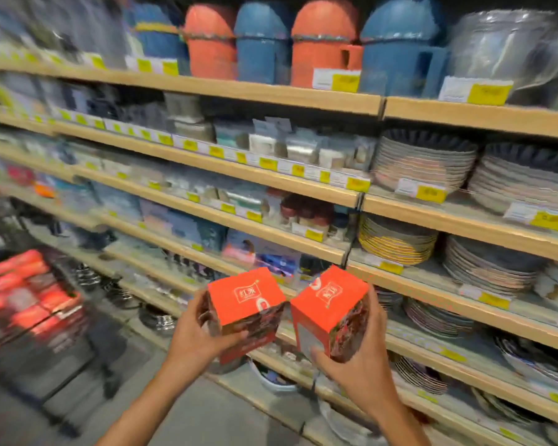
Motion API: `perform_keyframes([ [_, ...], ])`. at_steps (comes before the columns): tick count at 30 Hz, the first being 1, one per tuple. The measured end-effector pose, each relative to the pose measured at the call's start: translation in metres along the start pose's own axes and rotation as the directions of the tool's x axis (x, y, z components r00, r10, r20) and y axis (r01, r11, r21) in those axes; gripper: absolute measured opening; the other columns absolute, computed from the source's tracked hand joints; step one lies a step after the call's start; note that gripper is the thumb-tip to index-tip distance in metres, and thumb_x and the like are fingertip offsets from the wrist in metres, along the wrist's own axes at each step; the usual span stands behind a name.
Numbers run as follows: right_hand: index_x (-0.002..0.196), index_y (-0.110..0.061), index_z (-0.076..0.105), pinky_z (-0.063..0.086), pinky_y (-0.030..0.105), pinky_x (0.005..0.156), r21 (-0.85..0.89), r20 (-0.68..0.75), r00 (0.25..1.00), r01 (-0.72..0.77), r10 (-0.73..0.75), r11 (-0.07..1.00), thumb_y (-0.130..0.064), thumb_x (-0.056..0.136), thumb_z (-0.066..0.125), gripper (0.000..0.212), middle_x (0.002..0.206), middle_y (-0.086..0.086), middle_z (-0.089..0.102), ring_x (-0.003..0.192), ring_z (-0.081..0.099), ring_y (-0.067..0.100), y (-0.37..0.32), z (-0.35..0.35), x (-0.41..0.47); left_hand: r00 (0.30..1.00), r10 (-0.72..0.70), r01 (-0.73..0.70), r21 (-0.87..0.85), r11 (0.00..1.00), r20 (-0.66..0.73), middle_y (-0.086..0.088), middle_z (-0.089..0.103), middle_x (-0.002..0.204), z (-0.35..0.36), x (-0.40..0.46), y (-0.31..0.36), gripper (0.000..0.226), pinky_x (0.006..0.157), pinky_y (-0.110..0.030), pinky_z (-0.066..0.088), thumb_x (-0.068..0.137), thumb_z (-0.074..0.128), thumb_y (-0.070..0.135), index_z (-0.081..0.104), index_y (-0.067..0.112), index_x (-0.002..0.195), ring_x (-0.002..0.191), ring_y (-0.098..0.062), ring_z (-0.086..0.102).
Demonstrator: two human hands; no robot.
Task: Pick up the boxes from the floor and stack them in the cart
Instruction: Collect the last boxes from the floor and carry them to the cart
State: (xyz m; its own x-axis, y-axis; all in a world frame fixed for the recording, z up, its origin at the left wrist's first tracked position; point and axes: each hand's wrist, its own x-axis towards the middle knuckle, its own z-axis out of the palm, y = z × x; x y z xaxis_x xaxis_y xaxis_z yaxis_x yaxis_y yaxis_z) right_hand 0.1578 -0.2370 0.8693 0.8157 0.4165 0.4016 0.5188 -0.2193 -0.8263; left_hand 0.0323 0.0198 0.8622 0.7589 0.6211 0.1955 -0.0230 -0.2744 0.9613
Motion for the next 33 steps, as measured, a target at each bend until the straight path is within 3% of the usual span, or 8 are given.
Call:
perform_keyframes([
  [5,0.148,-0.064,-0.006,0.033,0.038,0.11,0.025,0.157,0.985,0.068,-0.071,0.997,-0.036,0.065,0.095,0.133,0.146,-0.036,0.008,0.14,0.024,0.001,-0.014,0.085,0.026,0.986,-0.014,0.021,0.042,0.999,-0.164,0.013,0.068,0.12,-0.088,-0.008,-0.022,0.099,0.095,-0.028,0.048,0.042,0.096,0.044,0.053,0.03,0.13,0.114,-0.005,0.062],
  [8,0.149,-0.064,-0.002,0.036,0.038,0.104,0.088,0.245,0.961,0.11,-0.128,0.99,-0.034,0.065,0.095,0.132,0.146,-0.027,0.015,0.135,0.03,0.004,-0.025,0.13,0.041,0.961,-0.027,0.043,0.05,0.998,-0.276,0.016,0.068,0.118,-0.129,-0.014,-0.028,0.102,0.095,-0.027,0.049,0.037,0.096,0.056,0.053,0.036,0.127,0.112,-0.003,0.063],
  [11,0.149,-0.063,0.0,0.036,0.04,0.106,0.133,0.313,0.933,0.144,-0.179,0.981,-0.034,0.063,0.095,0.132,0.15,-0.022,0.017,0.137,0.03,0.006,-0.033,0.168,0.06,0.923,-0.029,0.063,0.076,0.995,-0.383,0.01,0.068,0.121,-0.156,-0.017,-0.033,0.098,0.096,-0.031,0.05,0.042,0.099,0.044,0.052,0.036,0.128,0.113,-0.007,0.064],
  [14,0.151,-0.06,0.003,0.036,0.048,0.114,0.188,0.378,0.899,0.161,-0.223,0.969,-0.036,0.059,0.097,0.133,0.154,-0.025,0.016,0.145,0.029,0.013,-0.036,0.204,0.085,0.881,-0.014,0.073,0.106,0.992,-0.473,0.012,0.068,0.12,-0.175,-0.018,-0.039,0.097,0.096,-0.021,0.048,0.044,0.1,0.035,0.053,0.032,0.129,0.112,-0.003,0.063],
  [19,0.152,-0.056,0.009,0.036,0.054,0.115,0.307,0.475,0.823,0.177,-0.312,0.935,-0.038,0.054,0.099,0.135,0.155,-0.021,0.02,0.146,0.032,0.017,-0.045,0.269,0.133,0.772,-0.04,0.13,0.096,0.987,-0.634,0.012,0.068,0.121,-0.202,-0.01,-0.041,0.101,0.101,-0.03,0.047,0.039,0.098,0.037,0.054,0.031,0.13,0.115,-0.005,0.062],
  [23,0.153,-0.052,0.009,0.037,0.051,0.115,0.407,0.539,0.734,0.202,-0.413,0.891,-0.042,0.054,0.098,0.134,0.158,-0.014,0.023,0.146,0.034,0.018,-0.061,0.322,0.172,0.641,-0.048,0.167,0.078,0.983,-0.766,0.02,0.067,0.119,-0.22,0.0,-0.041,0.104,0.095,-0.021,0.045,0.038,0.097,0.044,0.052,0.034,0.131,0.113,0.002,0.06],
  [30,0.147,-0.058,0.012,0.042,0.051,0.112,0.507,0.642,0.6,0.136,-0.478,0.851,-0.043,0.052,0.098,0.129,0.155,-0.008,0.03,0.141,0.041,0.016,-0.067,0.397,0.209,0.444,-0.089,0.234,0.019,0.972,-0.891,0.006,0.069,0.115,-0.231,0.012,-0.055,0.105,0.081,-0.01,0.05,0.04,0.102,0.027,0.052,0.019,0.132,0.1,0.008,0.064],
  [33,0.15,-0.052,0.015,0.042,0.049,0.112,0.515,0.683,0.569,0.07,-0.458,0.854,-0.06,0.047,0.094,0.13,0.154,-0.007,0.035,0.14,0.042,0.013,-0.065,0.429,0.213,0.396,-0.11,0.274,0.003,0.962,-0.912,0.011,0.072,0.11,-0.239,0.012,-0.068,0.094,0.079,-0.004,0.047,0.049,0.096,0.007,0.052,0.017,0.132,0.099,0.01,0.064],
])
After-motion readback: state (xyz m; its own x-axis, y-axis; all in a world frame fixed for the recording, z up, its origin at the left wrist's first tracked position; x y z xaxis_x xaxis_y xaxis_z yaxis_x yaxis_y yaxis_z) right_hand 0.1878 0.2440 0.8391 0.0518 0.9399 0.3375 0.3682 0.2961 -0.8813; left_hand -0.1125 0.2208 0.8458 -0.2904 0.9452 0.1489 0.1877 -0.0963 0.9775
